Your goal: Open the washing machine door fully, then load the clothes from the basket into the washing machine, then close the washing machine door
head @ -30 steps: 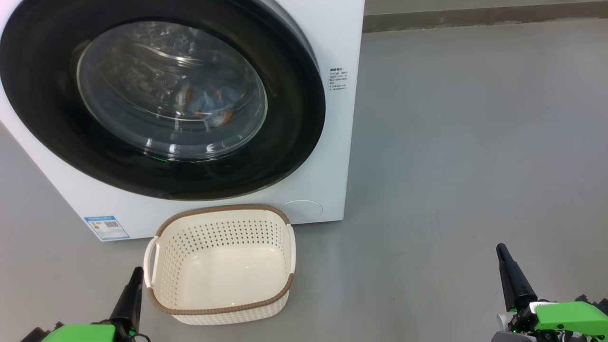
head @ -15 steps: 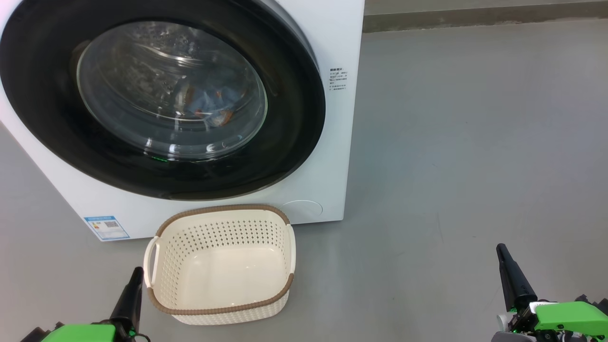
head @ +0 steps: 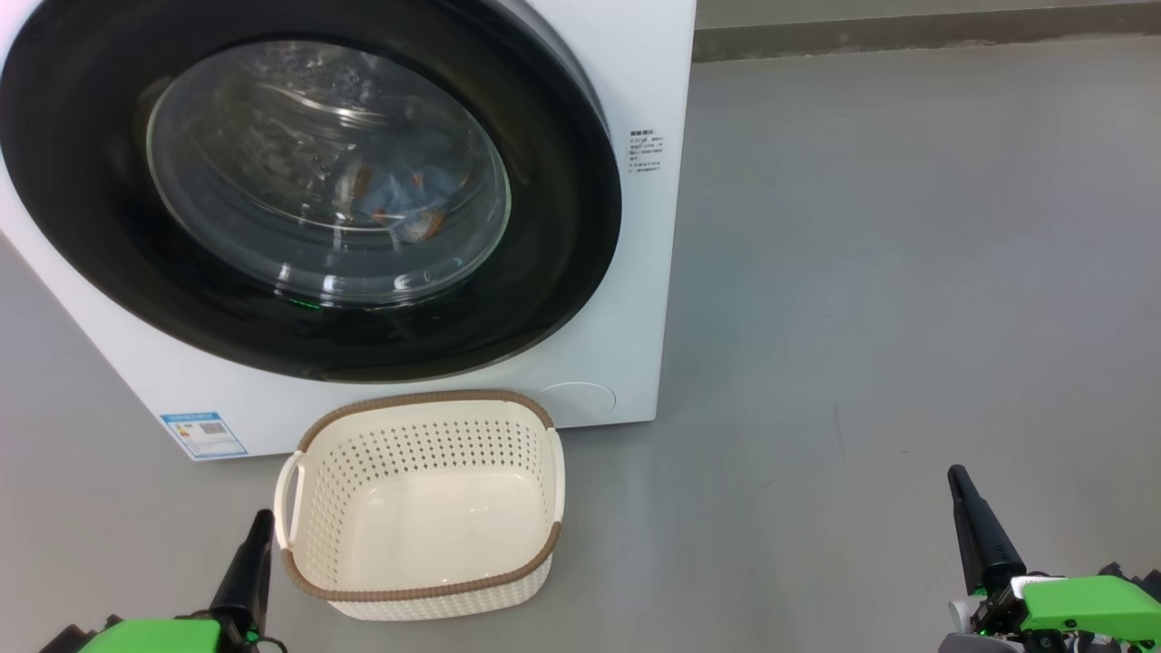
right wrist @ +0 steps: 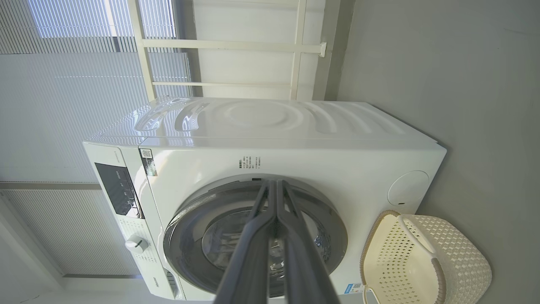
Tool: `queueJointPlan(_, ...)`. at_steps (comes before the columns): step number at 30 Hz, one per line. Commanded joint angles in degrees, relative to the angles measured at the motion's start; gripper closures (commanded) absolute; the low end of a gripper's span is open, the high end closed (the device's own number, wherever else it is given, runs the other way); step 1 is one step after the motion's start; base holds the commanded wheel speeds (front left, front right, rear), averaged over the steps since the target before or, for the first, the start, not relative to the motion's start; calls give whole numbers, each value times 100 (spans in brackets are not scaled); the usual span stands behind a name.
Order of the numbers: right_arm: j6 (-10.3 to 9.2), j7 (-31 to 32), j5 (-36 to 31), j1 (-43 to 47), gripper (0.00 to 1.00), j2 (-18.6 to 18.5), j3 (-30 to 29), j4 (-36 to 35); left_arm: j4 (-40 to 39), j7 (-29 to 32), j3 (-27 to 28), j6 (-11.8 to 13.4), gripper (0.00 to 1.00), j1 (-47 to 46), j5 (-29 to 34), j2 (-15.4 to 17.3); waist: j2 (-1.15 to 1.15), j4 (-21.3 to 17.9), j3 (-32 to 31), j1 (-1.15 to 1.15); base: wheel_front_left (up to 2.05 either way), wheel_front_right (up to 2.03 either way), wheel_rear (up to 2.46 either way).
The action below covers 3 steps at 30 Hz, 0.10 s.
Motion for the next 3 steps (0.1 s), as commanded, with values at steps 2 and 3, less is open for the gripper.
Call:
queueJointPlan(2, 9, 43, 71, -237, 100, -25, 140, -140, -110, 40, 200, -17, 100, -236, -36, 101, 0, 0, 0, 0, 0, 0, 0)
queueJointPlan(3, 9, 43, 71, -237, 100, -25, 140, -140, -110, 40, 200, -17, 100, -236, -36, 101, 0, 0, 0, 0, 0, 0, 0)
